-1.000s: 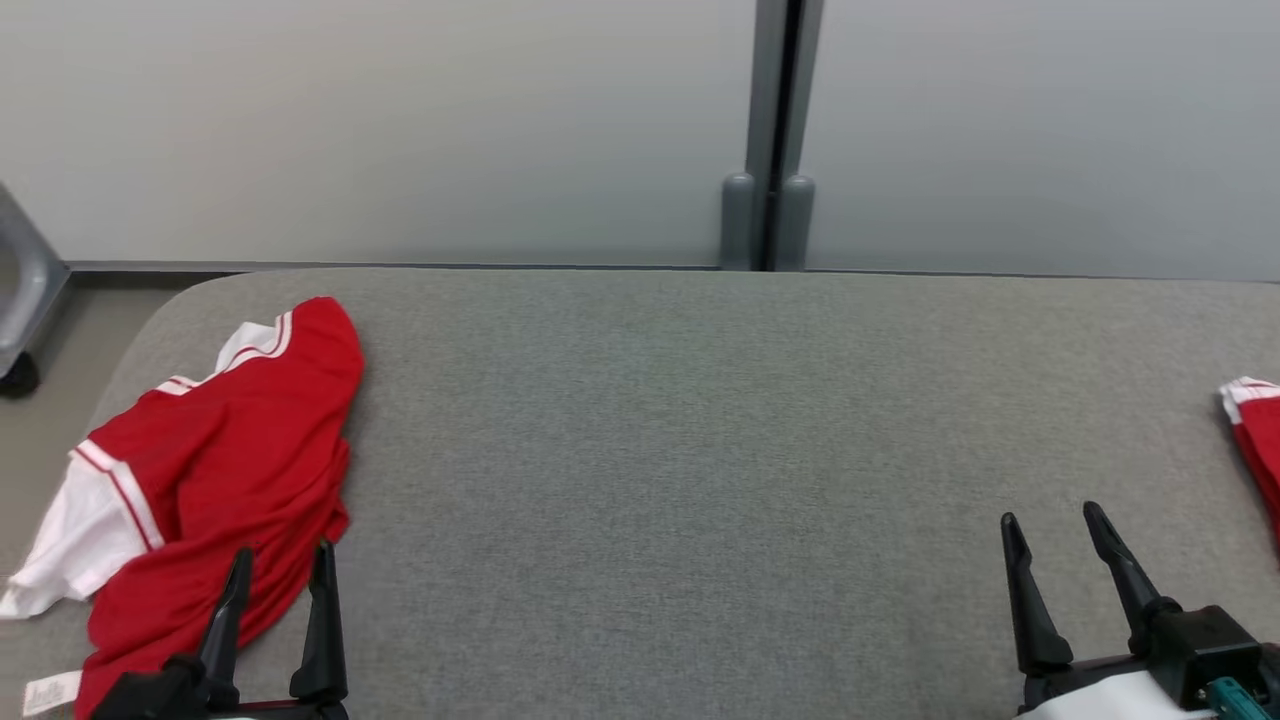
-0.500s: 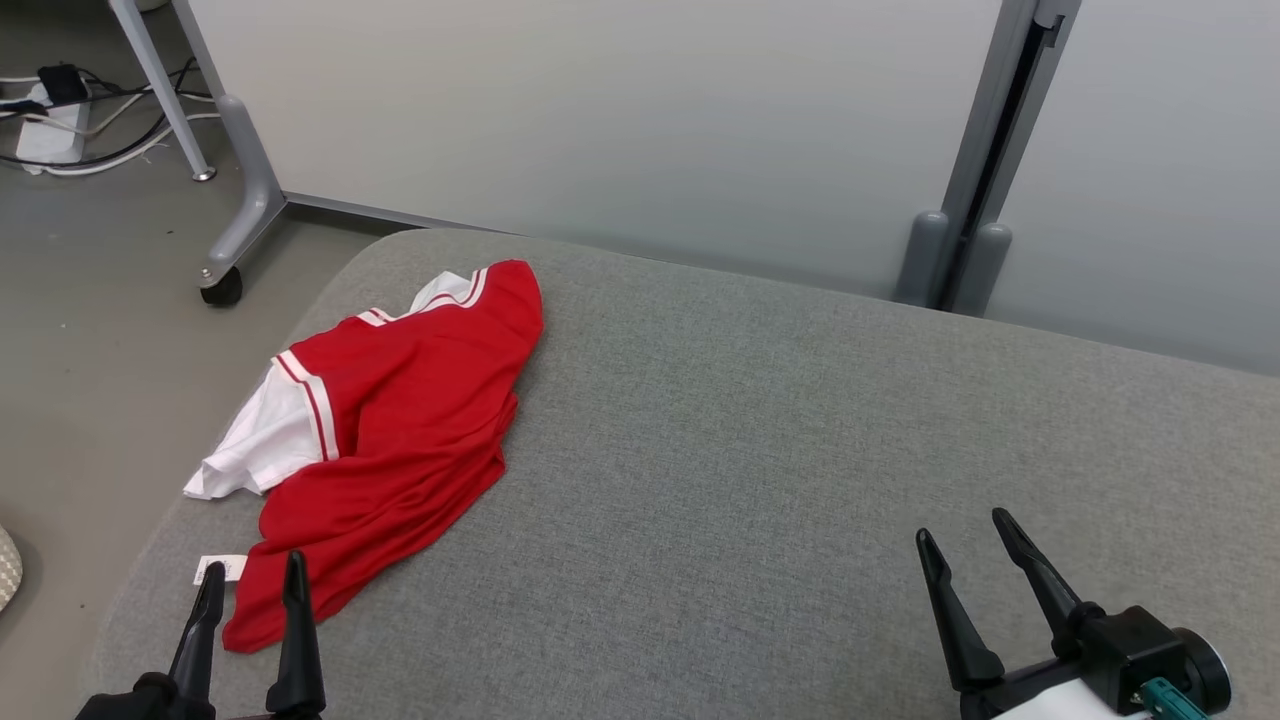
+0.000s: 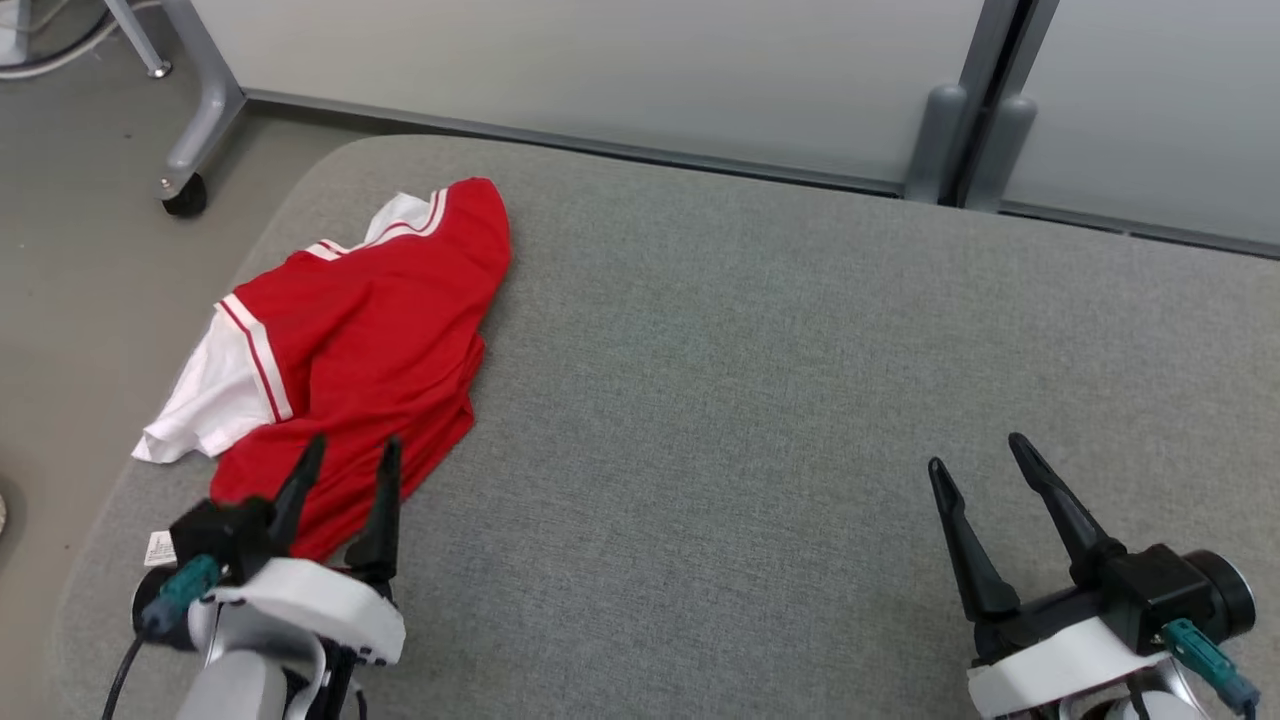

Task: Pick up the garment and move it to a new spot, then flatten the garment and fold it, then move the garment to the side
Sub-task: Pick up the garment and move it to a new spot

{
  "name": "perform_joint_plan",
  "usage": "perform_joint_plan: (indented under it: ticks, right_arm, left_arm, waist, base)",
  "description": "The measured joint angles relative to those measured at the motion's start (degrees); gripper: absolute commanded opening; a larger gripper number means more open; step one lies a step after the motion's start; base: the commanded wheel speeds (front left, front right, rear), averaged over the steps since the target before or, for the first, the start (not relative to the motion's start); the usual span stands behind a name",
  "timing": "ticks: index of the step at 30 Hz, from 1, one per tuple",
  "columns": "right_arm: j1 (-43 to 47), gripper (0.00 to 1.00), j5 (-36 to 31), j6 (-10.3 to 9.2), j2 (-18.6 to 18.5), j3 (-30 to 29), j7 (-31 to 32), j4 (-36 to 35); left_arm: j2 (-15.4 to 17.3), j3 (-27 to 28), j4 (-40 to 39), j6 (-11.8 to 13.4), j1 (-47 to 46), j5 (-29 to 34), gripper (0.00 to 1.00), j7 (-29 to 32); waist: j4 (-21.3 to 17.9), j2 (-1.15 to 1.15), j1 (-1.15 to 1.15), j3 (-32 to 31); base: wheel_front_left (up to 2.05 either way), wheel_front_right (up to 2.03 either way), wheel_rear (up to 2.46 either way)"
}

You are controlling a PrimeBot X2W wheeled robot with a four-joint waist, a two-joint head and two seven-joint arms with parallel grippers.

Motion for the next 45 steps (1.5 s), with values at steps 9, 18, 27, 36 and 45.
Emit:
perform_joint_plan:
  ticks: [9, 18, 27, 36, 45]
  right_arm:
    - [-4.54, 1.0, 0.48, 0.0, -1.03, 1.94, 0.0, 0.1]
    - [-5.22, 1.0, 1.09, 0.0, -0.91, 0.71, 0.0, 0.29]
    - [-5.02, 1.0, 1.53, 0.0, 0.2, 0.33, 0.0, 0.47]
    - [-4.08, 1.0, 1.63, 0.0, 1.25, 0.78, 0.01, 0.52]
    - [-3.27, 1.0, 1.97, 0.0, 1.93, 0.76, 0.0, 0.59]
  left_arm:
    - [4.9, -4.36, 20.36, -0.16, -14.42, -5.97, 1.0, 5.37]
    - [7.69, -6.97, 30.44, -0.16, -18.64, -11.31, 0.0, 5.01]
    - [7.42, -13.91, 20.41, -0.16, -18.61, -16.8, 0.0, 1.46]
    - [6.41, -19.64, 1.04, -0.15, -16.73, -18.42, 0.0, 3.83]
    - [1.33, -24.79, -18.73, 0.8, -15.72, -20.45, 0.0, 9.55]
  waist:
    - [-4.59, 0.0, 0.0, 6.51]
    - [-9.31, 0.0, 0.0, 8.19]
    - [-10.14, 0.0, 0.0, 5.36]
    - [-13.93, 0.0, 0.0, 1.72]
    - [-21.66, 0.0, 0.0, -0.61]
  base:
    - [0.0, 0.0, 0.0]
    - [0.0, 0.0, 0.0]
    - [0.0, 0.0, 0.0]
    - [0.0, 0.0, 0.0]
    - [0.0, 0.0, 0.0]
